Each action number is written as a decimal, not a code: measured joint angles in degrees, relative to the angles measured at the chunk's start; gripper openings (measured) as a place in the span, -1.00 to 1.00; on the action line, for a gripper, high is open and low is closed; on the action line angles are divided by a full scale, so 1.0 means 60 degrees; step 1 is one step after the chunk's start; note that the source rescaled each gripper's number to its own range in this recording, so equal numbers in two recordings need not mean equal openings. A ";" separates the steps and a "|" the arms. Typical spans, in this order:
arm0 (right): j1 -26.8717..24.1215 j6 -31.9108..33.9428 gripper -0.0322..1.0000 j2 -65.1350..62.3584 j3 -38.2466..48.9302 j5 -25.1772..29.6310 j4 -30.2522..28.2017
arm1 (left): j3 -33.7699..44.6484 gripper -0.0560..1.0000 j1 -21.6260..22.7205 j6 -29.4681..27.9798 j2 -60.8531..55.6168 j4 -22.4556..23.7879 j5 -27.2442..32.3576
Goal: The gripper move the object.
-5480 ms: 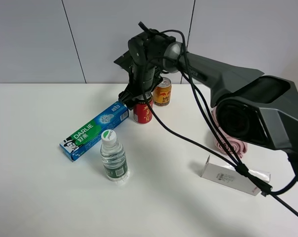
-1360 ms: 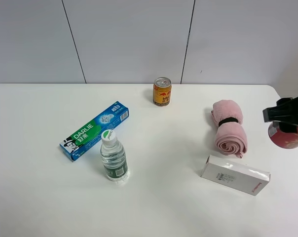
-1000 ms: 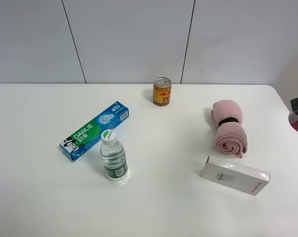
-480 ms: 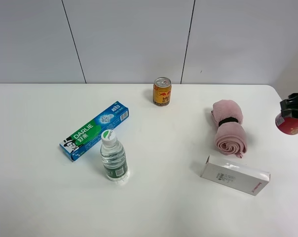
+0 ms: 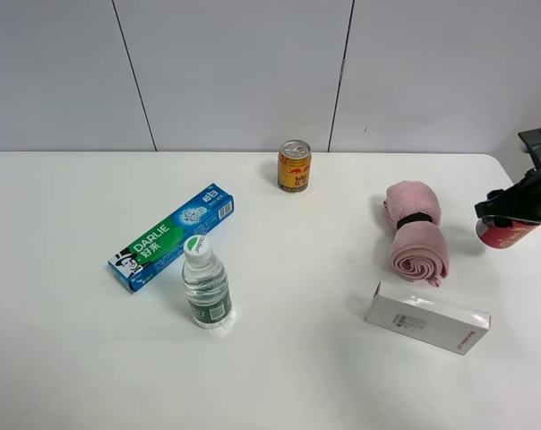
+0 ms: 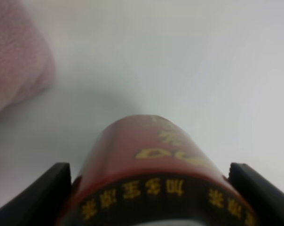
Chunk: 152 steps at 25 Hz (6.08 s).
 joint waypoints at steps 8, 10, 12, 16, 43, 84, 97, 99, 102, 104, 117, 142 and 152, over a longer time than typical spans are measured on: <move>0.0000 0.0012 -0.94 0.1043 0.0000 -0.0776 -0.0009 | 0.0000 1.00 0.0000 0.0000 0.0000 0.0000 0.0000; 0.0000 0.0055 -0.94 0.1197 0.0000 -0.0974 0.0020 | 0.0000 1.00 0.0000 0.0000 0.0000 0.0000 0.0000; 0.0000 0.0123 -0.94 0.1296 -0.0018 -0.1177 0.0024 | 0.0000 1.00 0.0000 0.0000 0.0000 0.0000 0.0000; 0.0000 0.0187 -0.94 0.1401 -0.0056 -0.1317 0.0032 | 0.0000 1.00 0.0000 0.0000 0.0000 0.0000 0.0000; 0.0000 0.0943 0.77 -0.0225 -0.0050 0.0972 0.0154 | 0.0000 1.00 0.0000 0.0000 0.0000 0.0000 0.0000; 0.1211 0.0174 0.77 -1.1955 -0.1009 0.7429 0.1330 | 0.0000 1.00 0.0000 0.0000 0.0000 0.0000 0.0000; 0.1525 0.0686 0.78 -1.4396 0.2111 0.7602 0.1440 | 0.0000 1.00 0.0000 0.0000 0.0000 0.0000 0.0000; 0.1525 0.0751 0.79 -1.4691 0.2332 0.7775 0.1463 | 0.0000 1.00 0.0000 0.0000 0.0000 0.0000 0.0000; 0.1525 0.1343 0.79 -1.4956 0.2510 0.7861 0.1463 | 0.0000 1.00 0.0000 0.0000 0.0000 0.0000 0.0000; 0.1525 0.1896 0.79 -1.4992 0.2640 0.8000 0.1432 | 0.0000 1.00 0.0000 0.0000 0.0000 0.0000 0.0000; 0.1525 0.3143 0.79 -1.4984 0.3507 0.7782 0.0371 | 0.0000 1.00 0.0000 0.0000 0.0000 0.0000 0.0000; 0.1525 0.3484 0.79 -1.5885 0.3517 0.7770 0.0103 | 0.0000 1.00 0.0000 0.0000 0.0000 0.0000 0.0000; 0.1525 0.3492 0.79 -1.5885 0.3517 0.7770 0.0103 | 0.0000 1.00 0.0000 0.0000 0.0000 0.0000 0.0000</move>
